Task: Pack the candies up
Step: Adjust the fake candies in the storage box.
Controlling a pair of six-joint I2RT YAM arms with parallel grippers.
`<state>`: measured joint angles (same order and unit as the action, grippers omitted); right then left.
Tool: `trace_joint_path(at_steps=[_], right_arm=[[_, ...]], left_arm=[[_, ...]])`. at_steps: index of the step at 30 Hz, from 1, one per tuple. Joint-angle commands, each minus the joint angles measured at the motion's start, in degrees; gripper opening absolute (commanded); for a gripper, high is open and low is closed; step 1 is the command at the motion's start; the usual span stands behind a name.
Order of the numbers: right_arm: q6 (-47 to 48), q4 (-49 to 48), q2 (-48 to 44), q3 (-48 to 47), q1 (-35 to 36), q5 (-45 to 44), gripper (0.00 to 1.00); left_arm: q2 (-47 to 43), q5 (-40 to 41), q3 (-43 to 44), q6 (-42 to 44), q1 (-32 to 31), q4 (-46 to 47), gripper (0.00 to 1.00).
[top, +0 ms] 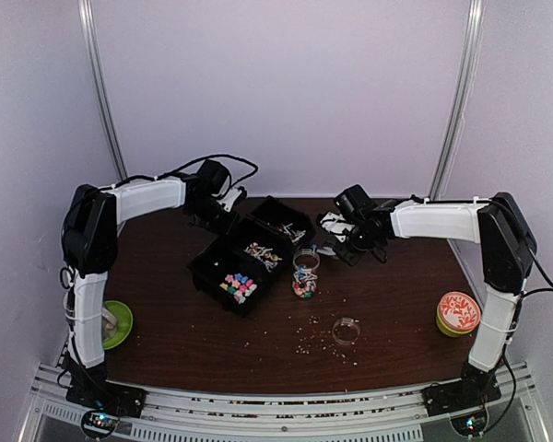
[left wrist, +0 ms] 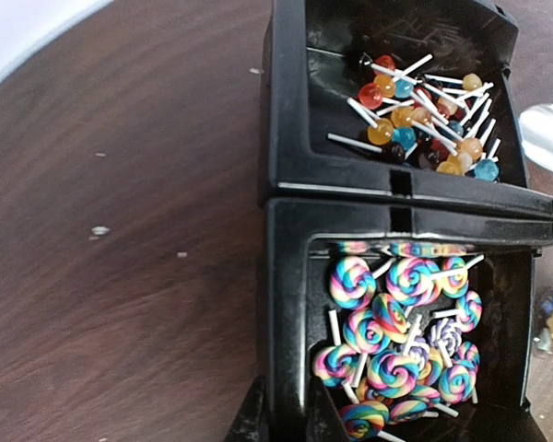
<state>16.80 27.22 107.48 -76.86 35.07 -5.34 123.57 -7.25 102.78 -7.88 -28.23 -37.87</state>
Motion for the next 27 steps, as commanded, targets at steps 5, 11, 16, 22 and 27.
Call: trace_joint_path(at_steps=[5, 11, 16, 22, 27], right_arm=[[0.92, 8.06, 0.85, 0.69, 0.92, 2.67, 0.00], [0.80, 7.48, 0.25, 0.90, 1.30, 4.17, 0.00], [0.71, 7.30, 0.60, 0.86, 1.47, 4.42, 0.00], [0.22, 6.96, 0.63, 0.83, 1.75, 3.99, 0.00], [0.14, 6.79, 0.92, 1.04, 1.76, 3.84, 0.00]], left_arm=[[-5.60, 13.11, 2.02, 2.73, -1.23, -1.33, 0.00], [-5.95, 19.15, 2.08, 5.37, -4.76, -1.40, 0.00], [-5.88, 22.11, 1.68, 6.69, -6.89, -1.47, 0.00], [-5.90, 22.80, 1.19, 7.85, -8.59, -1.42, 0.00], [-5.43, 23.14, 1.18, 8.41, -9.57, -1.97, 0.00]])
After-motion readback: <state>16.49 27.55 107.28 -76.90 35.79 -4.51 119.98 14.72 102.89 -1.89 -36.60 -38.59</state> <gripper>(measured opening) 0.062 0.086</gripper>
